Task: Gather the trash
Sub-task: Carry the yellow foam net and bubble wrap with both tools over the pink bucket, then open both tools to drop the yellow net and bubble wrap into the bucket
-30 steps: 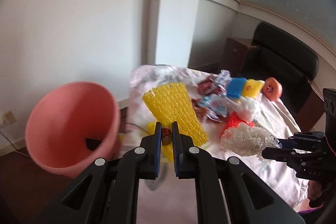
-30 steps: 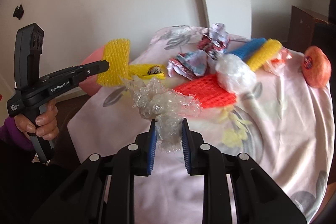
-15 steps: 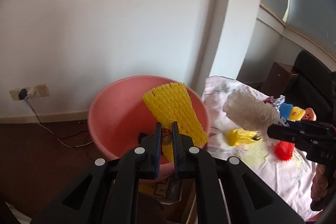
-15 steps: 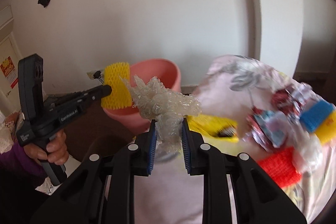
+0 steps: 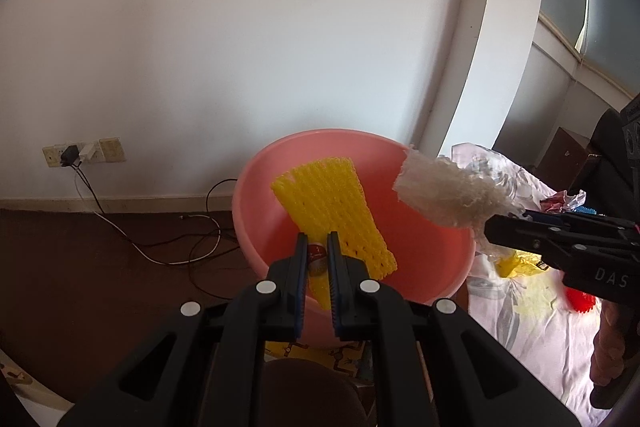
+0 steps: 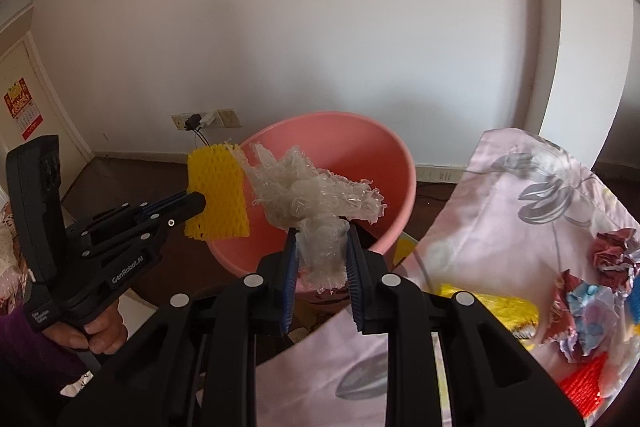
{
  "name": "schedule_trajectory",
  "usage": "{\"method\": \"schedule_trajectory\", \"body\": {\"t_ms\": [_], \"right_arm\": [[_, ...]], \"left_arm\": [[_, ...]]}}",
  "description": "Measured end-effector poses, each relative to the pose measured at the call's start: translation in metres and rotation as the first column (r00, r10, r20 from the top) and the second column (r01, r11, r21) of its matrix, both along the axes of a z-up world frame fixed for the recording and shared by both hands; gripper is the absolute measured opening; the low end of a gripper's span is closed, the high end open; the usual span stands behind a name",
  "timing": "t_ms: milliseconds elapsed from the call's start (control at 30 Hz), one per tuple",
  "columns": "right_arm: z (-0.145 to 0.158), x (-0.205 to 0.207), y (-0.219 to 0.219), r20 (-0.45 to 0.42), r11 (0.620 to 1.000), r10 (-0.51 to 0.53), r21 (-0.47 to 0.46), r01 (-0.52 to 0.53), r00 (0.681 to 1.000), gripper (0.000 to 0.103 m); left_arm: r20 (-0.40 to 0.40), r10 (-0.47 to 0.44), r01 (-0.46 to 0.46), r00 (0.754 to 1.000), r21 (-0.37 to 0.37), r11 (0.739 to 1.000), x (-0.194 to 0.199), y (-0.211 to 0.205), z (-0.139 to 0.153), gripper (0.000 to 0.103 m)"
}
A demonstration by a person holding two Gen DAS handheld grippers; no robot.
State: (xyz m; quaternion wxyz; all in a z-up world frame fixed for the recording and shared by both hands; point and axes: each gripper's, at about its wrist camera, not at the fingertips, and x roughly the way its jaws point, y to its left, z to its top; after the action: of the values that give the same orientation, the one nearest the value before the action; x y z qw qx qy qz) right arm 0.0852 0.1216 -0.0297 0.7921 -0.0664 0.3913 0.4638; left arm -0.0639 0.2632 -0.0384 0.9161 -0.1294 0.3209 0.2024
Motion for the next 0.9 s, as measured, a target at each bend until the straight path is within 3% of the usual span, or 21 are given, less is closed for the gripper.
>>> {"method": "schedule_trajectory", "body": {"t_ms": [567,667,800,900], "right_arm": [[-0.018,0.0,0.03,-0.051,0.999,-0.035,-0.038,0.033,0.998,0.024],[-0.019,0.002,0.033,-0.068,0.999,-0.029,-0.044,0.026,0.997,0.026],[-0.02,0.005,0.037,-0.069,0.999,-0.025,-0.045,0.022,0.997,0.027],[-0.021,0.007,0.038,-0.069,0.999,-0.028,-0.039,0.025,0.997,0.034]], "left_arm": [[-0.032,0.004,-0.004,0.999,-0.006,1.0,0.006,0.003,-0.011,0.011],[-0.033,0.011,-0.011,0.999,-0.01,1.0,0.006,0.003,-0.012,0.016],[-0.033,0.014,-0.015,0.999,-0.016,1.0,0.005,0.004,-0.012,0.033],[-0.024,0.017,-0.018,1.0,-0.022,1.0,0.003,0.004,-0.011,0.034]]}}
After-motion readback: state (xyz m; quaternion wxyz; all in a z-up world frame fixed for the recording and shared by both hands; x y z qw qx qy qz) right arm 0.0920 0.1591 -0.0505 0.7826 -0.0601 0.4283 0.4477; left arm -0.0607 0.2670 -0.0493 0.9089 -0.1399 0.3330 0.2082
